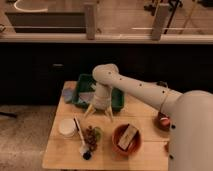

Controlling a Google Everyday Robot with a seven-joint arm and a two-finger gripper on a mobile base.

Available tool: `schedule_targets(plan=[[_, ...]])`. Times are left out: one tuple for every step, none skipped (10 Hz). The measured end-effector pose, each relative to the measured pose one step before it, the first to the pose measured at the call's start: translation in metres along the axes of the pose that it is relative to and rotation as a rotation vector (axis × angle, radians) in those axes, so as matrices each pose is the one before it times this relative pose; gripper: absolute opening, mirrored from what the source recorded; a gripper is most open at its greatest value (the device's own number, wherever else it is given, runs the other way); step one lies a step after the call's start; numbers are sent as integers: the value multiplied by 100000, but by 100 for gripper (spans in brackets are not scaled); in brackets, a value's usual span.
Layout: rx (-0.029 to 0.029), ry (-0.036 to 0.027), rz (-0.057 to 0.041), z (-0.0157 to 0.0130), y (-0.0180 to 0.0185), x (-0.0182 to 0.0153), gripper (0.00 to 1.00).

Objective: Place grapes in plastic cup

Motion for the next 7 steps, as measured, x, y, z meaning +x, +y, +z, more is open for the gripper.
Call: schedule_targets(plan=[[669, -166, -253, -31, -7, 28, 80], [614, -112, -195, -32, -20, 31, 80], [605, -202, -215, -29, -12, 12, 80], [371, -209, -122, -29, 53, -1, 80], [-57, -32, 55, -5, 25, -10, 80], [-57, -56, -71, 19, -29, -13, 80], [-29, -19, 9, 0, 15, -5, 80]])
